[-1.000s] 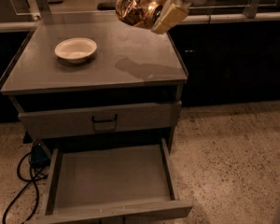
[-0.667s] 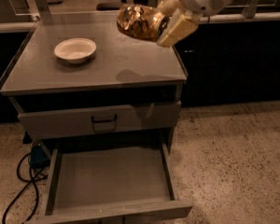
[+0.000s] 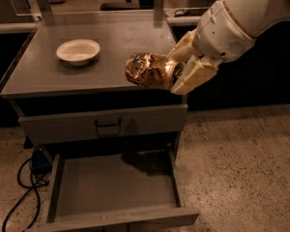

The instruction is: Place orange can into middle drawer

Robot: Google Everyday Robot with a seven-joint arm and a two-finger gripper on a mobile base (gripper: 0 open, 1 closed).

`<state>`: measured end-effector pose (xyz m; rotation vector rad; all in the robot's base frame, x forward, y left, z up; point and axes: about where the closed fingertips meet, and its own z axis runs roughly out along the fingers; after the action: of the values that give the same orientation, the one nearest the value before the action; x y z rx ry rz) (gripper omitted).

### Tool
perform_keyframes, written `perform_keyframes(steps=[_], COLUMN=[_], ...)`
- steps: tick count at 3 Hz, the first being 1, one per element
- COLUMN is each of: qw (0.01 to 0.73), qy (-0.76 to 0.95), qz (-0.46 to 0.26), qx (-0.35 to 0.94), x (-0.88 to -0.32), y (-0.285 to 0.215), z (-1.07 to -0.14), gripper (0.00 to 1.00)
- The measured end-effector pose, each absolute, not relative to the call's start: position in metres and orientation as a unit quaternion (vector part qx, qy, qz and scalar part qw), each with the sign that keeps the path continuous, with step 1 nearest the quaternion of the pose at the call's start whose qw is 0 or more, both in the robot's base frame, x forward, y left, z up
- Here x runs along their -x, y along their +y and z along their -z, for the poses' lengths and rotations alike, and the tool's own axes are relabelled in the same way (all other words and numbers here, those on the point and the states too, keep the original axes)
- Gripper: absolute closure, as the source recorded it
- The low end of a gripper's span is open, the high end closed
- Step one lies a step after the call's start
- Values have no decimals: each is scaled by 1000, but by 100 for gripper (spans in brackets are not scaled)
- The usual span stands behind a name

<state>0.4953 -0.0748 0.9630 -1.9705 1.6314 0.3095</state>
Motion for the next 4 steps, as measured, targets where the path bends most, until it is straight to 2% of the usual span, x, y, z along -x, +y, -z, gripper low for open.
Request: perform_keyframes(steps=[2,3,4], qw=[287,317,317], qy=[603,576,576], qz=[-126,-115,-115], qx=[733,744,744], x=[-483,-461,-461], y=[-73,-50,-50], z=[-932,-862,-862], gripper=[100,100,100])
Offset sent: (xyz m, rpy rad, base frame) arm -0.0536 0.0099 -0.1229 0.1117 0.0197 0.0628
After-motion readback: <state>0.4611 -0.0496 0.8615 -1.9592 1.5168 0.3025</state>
